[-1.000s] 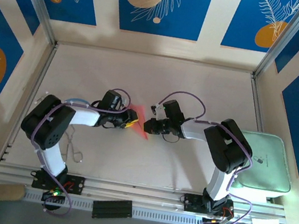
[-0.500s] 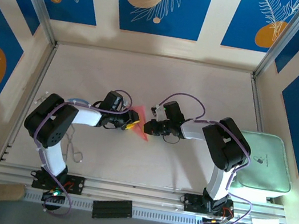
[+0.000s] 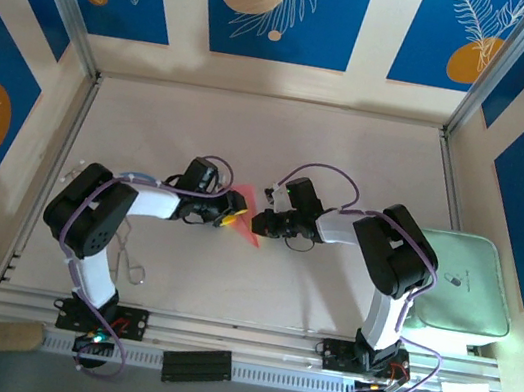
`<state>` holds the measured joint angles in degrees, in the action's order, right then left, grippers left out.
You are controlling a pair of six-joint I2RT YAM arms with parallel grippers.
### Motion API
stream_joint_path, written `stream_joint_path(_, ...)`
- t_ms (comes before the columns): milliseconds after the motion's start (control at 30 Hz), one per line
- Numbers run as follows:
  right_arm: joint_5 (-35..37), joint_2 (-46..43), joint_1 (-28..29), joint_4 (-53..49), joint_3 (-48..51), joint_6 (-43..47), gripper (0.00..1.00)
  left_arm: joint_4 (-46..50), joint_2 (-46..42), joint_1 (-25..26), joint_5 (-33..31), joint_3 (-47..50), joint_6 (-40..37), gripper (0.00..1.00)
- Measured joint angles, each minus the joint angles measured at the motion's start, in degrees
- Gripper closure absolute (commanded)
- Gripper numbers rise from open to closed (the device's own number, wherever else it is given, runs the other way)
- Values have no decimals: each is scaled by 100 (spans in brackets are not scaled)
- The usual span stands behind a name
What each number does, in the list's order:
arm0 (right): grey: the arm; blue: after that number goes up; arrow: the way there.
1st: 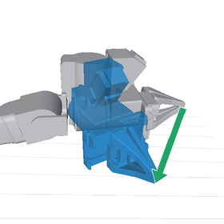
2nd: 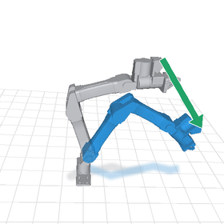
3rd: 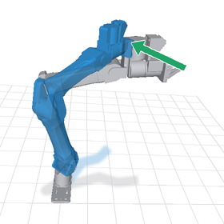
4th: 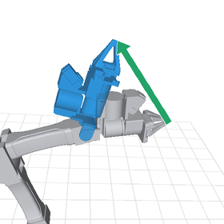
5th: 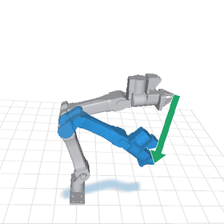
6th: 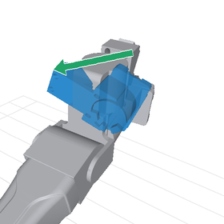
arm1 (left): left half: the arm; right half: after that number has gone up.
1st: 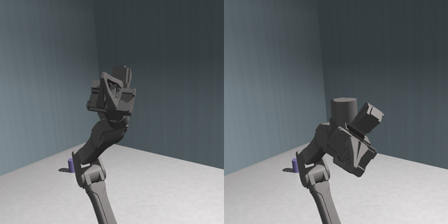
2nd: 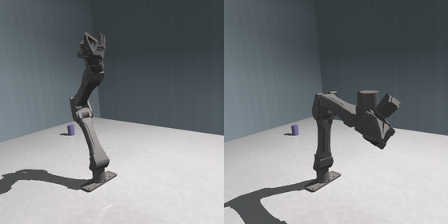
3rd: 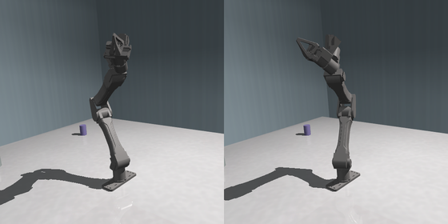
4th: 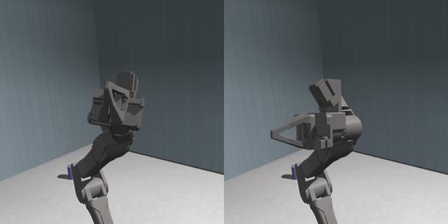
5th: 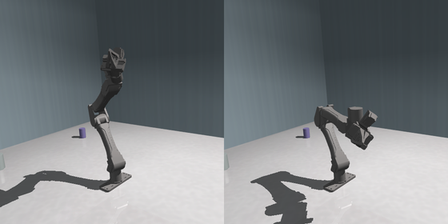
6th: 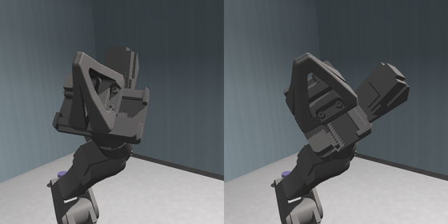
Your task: Fold a paper plane with a square sheet of paper (pick it up from the middle)
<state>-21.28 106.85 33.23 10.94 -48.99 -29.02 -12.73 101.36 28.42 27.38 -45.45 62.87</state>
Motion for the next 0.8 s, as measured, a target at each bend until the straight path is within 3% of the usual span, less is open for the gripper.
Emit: stream_joint_path(800, 278, -284, 37, -254, 42, -50, 75, 1377, 195, 181, -407, -780, -190, 46)
